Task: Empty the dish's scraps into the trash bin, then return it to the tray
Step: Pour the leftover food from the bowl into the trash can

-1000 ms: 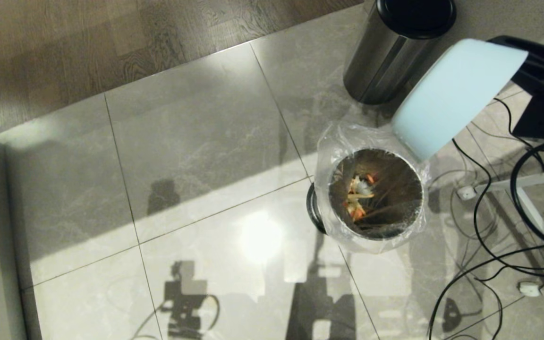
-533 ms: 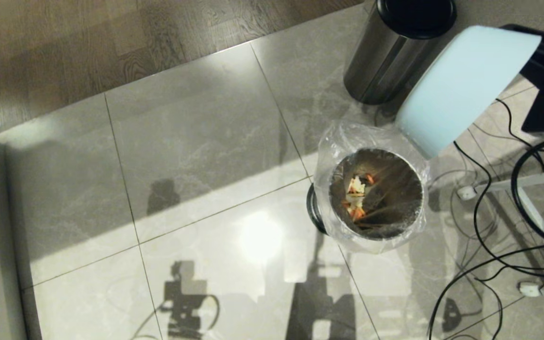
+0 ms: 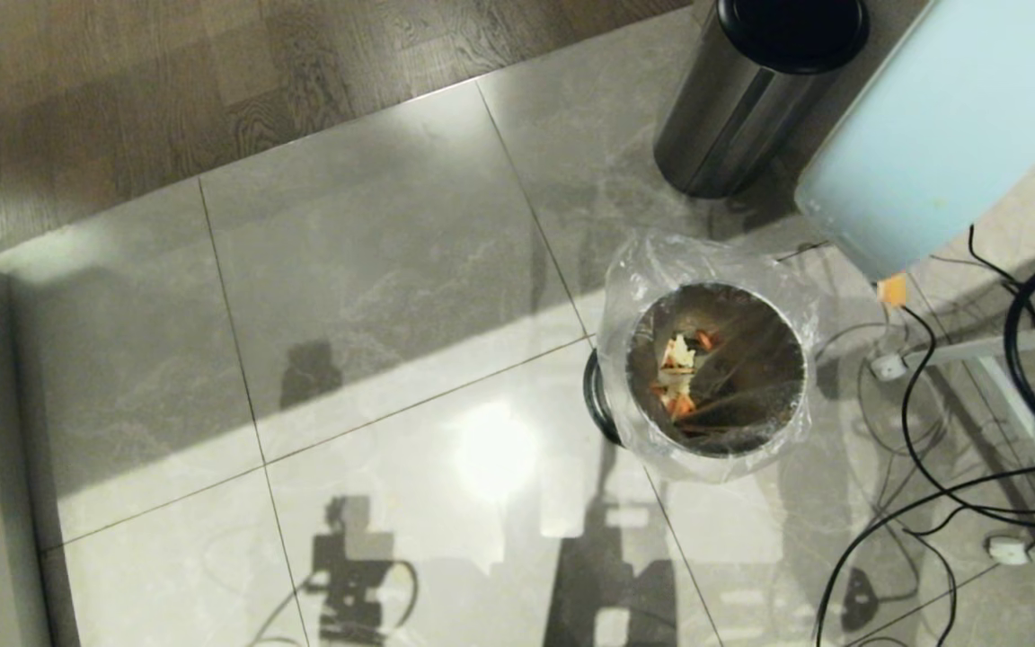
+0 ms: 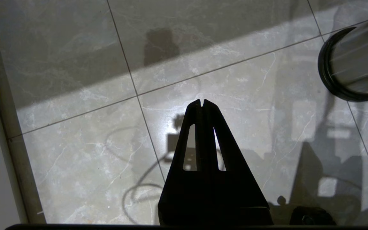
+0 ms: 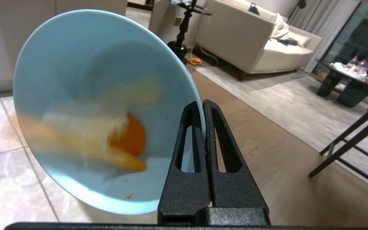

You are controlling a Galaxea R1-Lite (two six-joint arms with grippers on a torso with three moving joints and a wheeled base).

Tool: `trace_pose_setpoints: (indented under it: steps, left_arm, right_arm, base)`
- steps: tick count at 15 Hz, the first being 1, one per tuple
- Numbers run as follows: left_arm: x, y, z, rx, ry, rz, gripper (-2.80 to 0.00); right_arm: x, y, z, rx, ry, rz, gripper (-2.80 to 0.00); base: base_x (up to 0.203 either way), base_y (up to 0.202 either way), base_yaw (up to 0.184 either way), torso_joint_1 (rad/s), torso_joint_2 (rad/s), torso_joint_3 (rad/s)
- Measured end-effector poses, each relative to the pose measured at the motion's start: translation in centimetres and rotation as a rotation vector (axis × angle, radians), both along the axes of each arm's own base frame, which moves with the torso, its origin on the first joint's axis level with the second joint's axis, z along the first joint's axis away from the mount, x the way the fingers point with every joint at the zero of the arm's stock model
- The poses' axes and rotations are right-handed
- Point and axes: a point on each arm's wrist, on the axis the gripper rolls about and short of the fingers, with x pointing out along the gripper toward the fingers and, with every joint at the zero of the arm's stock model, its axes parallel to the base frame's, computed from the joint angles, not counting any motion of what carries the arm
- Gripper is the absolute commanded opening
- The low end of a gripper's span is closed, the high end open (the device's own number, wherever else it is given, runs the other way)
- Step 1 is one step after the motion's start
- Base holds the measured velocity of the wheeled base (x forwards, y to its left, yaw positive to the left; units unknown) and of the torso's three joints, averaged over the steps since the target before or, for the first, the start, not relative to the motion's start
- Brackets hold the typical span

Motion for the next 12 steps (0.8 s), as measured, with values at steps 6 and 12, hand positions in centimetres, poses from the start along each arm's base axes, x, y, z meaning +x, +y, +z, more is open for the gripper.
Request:
trace_pose_setpoints:
  steps: [6,12]
  left_arm:
    - [0.0,0.0,0.0,0.000,0.000,-0.001,-2.80]
    - [0.0,0.0,0.0,0.000,0.000,-0.001,-2.80]
  right_arm:
    - [-0.9,0.2,1.4,0.057,-0.004,0.017,-2.80]
    - [-1.1,0.4,1.2,0.058,-0.002,0.025,-2.80]
  base:
    - [0.000,0.000,0.000,0.000,0.00,0.000]
    - [0.000,0.000,0.000,0.000,0.00,0.000]
